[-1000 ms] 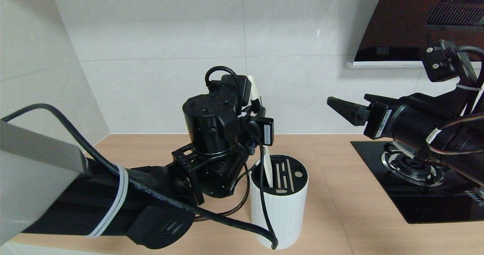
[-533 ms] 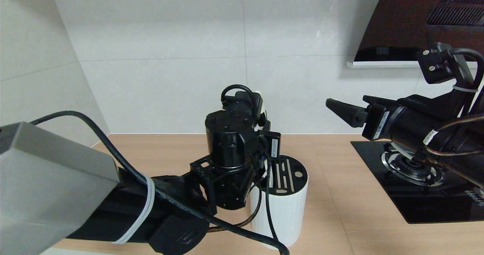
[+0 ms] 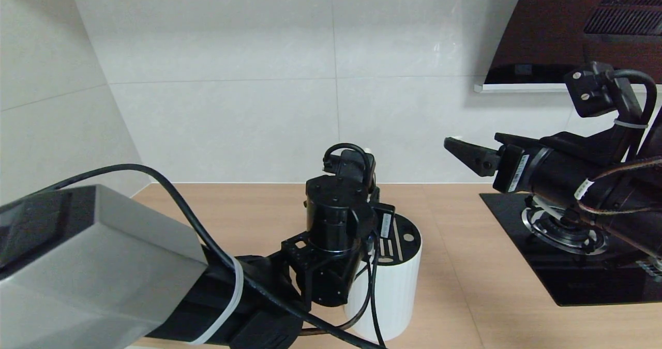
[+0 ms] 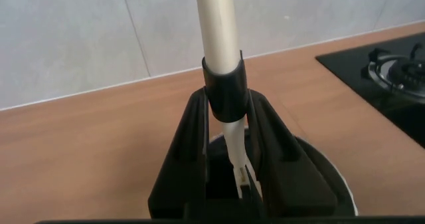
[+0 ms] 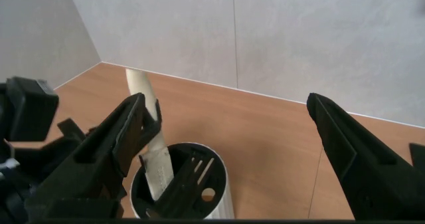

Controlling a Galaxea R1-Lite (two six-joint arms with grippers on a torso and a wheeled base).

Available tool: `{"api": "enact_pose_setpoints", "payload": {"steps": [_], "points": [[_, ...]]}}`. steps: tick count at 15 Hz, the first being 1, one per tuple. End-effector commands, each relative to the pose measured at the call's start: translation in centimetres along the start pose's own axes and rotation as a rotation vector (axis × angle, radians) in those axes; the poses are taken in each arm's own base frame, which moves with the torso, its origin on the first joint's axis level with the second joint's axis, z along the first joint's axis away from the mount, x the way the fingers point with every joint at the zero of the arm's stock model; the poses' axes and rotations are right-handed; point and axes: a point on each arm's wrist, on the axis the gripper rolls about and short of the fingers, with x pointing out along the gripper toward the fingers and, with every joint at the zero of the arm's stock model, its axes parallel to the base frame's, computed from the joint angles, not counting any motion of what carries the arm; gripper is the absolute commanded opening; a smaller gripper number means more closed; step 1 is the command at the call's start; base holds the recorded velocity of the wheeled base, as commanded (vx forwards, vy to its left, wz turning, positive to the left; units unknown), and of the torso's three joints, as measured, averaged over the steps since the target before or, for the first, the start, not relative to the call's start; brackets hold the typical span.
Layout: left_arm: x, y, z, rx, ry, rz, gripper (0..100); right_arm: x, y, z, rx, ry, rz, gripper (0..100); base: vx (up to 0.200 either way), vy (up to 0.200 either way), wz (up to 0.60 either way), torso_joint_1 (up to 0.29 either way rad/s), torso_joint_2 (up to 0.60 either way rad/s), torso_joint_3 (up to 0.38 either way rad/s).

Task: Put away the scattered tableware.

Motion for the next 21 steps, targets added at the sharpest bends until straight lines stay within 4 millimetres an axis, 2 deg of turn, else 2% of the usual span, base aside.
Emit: {"api": "enact_pose_setpoints", "payload": {"steps": [1, 6, 7, 17, 18, 19, 21], "points": [[0.1, -0.1, -0.5, 0.007, 0.013, 0.0, 0, 0.0, 0.0, -0.1, -0.001, 0.002, 0.0, 100, 0.0, 0.0, 0.0, 0.0, 0.0, 0.0], [-0.2, -0.5, -0.9, 0.011, 0.022, -0.013, 0, 0.0, 0.0, 0.0, 0.0, 0.001, 0.001, 100, 0.0, 0.0, 0.0, 0.0, 0.0, 0.0], [-0.3, -0.8, -0.9, 0.013, 0.023, -0.022, 100, 0.0, 0.0, 0.0, 0.0, 0.001, 0.001, 100, 0.0, 0.0, 0.0, 0.0, 0.0, 0.0], [-0.6, -0.9, -0.7, 0.007, 0.018, -0.028, 100, 0.0, 0.0, 0.0, 0.0, 0.001, 0.001, 100, 0.0, 0.0, 0.0, 0.0, 0.0, 0.0], [-0.8, -0.8, 0.1, -0.023, -0.023, -0.032, 100, 0.0, 0.0, 0.0, 0.0, 0.001, 0.001, 100, 0.0, 0.0, 0.0, 0.0, 0.0, 0.0], [-1.6, -0.4, 2.4, -0.092, -0.124, -0.045, 100, -0.1, 0.0, 0.1, 0.0, -0.002, 0.001, 100, 0.0, 0.0, 0.0, 0.0, 0.0, 0.0], [-4.7, 2.0, 6.7, -0.173, -0.265, -0.097, 100, -0.7, 0.0, 0.6, 0.005, -0.023, 0.002, 100, 0.0, 0.0, 0.0, 0.0, 0.0, 0.0]]}}
